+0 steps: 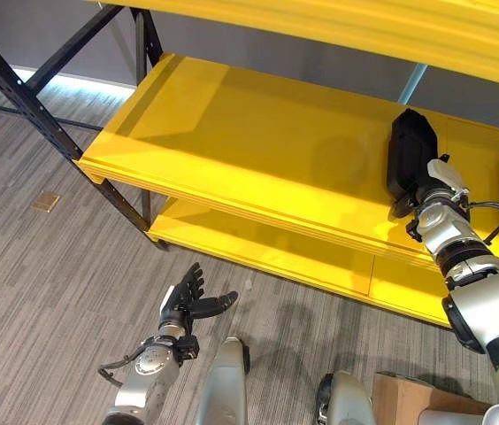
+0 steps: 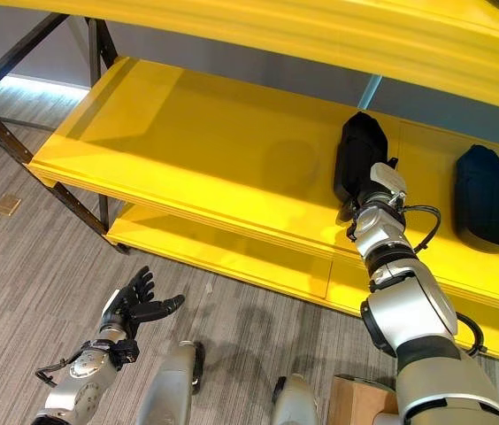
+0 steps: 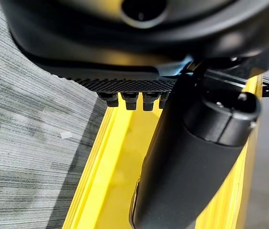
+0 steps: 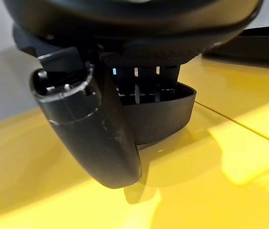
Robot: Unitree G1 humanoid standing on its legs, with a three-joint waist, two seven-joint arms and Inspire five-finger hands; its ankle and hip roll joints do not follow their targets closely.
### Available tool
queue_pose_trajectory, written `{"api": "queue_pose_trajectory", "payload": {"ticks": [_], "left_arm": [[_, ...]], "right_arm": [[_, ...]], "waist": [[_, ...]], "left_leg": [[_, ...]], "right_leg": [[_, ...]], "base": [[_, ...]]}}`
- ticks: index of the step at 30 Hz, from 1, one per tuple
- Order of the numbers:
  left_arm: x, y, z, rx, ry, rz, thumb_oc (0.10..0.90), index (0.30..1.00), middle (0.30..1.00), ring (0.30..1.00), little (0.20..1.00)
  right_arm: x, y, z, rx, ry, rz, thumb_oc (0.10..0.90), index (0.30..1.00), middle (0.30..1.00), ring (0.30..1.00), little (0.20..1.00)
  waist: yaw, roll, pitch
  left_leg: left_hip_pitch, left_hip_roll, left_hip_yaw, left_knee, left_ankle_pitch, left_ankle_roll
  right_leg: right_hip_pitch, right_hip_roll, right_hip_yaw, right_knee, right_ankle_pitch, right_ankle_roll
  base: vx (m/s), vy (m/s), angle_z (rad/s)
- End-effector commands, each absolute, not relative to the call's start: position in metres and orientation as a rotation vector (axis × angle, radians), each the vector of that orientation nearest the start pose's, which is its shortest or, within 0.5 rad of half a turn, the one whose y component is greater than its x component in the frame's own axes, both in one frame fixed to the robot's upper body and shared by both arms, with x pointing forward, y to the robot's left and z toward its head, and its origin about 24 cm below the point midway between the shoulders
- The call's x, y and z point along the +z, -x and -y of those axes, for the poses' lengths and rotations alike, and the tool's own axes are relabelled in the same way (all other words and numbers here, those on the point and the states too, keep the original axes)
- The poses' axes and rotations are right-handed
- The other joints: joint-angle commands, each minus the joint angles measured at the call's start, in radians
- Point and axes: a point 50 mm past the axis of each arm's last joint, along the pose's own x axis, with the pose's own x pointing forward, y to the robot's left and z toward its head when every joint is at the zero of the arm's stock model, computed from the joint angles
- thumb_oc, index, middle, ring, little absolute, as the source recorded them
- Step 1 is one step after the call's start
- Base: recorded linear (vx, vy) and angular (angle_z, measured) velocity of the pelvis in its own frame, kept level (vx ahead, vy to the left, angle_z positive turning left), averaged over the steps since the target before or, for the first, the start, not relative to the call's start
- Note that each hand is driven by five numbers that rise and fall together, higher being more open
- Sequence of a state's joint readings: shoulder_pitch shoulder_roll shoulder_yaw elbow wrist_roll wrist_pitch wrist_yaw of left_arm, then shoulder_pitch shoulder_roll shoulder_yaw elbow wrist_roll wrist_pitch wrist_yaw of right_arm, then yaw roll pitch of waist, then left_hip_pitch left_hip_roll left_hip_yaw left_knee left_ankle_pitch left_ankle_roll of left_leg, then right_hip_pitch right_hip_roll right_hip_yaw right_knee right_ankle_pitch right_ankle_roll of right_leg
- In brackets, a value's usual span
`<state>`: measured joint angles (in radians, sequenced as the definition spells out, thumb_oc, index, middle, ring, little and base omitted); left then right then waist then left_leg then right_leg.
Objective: Move parts from the plastic box to the shelf.
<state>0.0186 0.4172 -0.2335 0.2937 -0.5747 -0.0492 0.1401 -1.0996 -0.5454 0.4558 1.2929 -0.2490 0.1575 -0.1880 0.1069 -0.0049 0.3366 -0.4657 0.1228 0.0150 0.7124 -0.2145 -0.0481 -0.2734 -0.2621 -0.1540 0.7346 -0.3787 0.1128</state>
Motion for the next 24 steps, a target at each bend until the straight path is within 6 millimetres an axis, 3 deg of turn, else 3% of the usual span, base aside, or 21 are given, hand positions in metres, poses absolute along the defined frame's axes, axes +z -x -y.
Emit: {"api": "queue_pose_trajectory", "payload": {"ticks": [1, 5, 12, 19, 24], "left_arm": [[0.006, -0.242, -0.215, 0.024, 0.053, -0.188, 0.900, 1.000, 1.000, 1.000, 1.000], [0.007, -0.242, -0.216, 0.025, 0.055, -0.186, 0.900, 1.000, 1.000, 1.000, 1.000], [0.008, -0.244, -0.220, 0.042, 0.058, -0.181, 0.900, 1.000, 1.000, 1.000, 1.000], [0.008, -0.243, -0.224, 0.062, 0.070, -0.181, 0.900, 1.000, 1.000, 1.000, 1.000], [0.008, -0.243, -0.226, 0.064, 0.069, -0.182, 0.900, 1.000, 1.000, 1.000, 1.000]], "right_arm": [[0.153, -0.398, 0.283, -0.328, 1.067, -0.317, 0.900, 1.000, 1.000, 1.000, 1.000], [0.158, -0.399, 0.281, -0.320, 1.077, -0.302, 0.900, 1.000, 1.000, 1.000, 1.000], [0.192, -0.410, 0.267, -0.276, 1.186, -0.180, 0.900, 1.000, 1.000, 1.000, 1.000], [0.213, -0.415, 0.252, -0.235, 1.268, -0.103, 0.900, 1.000, 1.000, 1.000, 1.000], [0.218, -0.417, 0.245, -0.207, 1.308, -0.086, 0.900, 1.000, 1.000, 1.000, 1.000]], "waist": [[0.017, -0.001, -0.035], [0.017, -0.003, -0.036], [0.011, -0.020, -0.042], [0.008, -0.032, -0.046], [0.009, -0.039, -0.047]], "left_leg": [[0.014, 0.126, -0.111, -0.055, 0.058, -0.071], [0.012, 0.127, -0.111, -0.054, 0.058, -0.071], [0.005, 0.131, -0.109, -0.043, 0.055, -0.073], [0.008, 0.131, -0.103, -0.049, 0.056, -0.073], [0.008, 0.133, -0.104, -0.048, 0.054, -0.074]], "right_leg": [[0.031, -0.013, 0.010, -0.050, 0.088, -0.007], [0.031, -0.012, 0.010, -0.051, 0.087, -0.008], [0.025, -0.013, 0.017, -0.050, 0.089, -0.007], [0.023, -0.013, 0.020, -0.057, 0.095, -0.008], [0.023, -0.012, 0.020, -0.053, 0.093, -0.007]], "base": [[0.00, 0.000, 0.00], [0.00, 0.000, 0.00], [0.00, 0.000, 0.00], [0.00, 0.002, -0.01], [0.00, 0.001, -0.01]]}}
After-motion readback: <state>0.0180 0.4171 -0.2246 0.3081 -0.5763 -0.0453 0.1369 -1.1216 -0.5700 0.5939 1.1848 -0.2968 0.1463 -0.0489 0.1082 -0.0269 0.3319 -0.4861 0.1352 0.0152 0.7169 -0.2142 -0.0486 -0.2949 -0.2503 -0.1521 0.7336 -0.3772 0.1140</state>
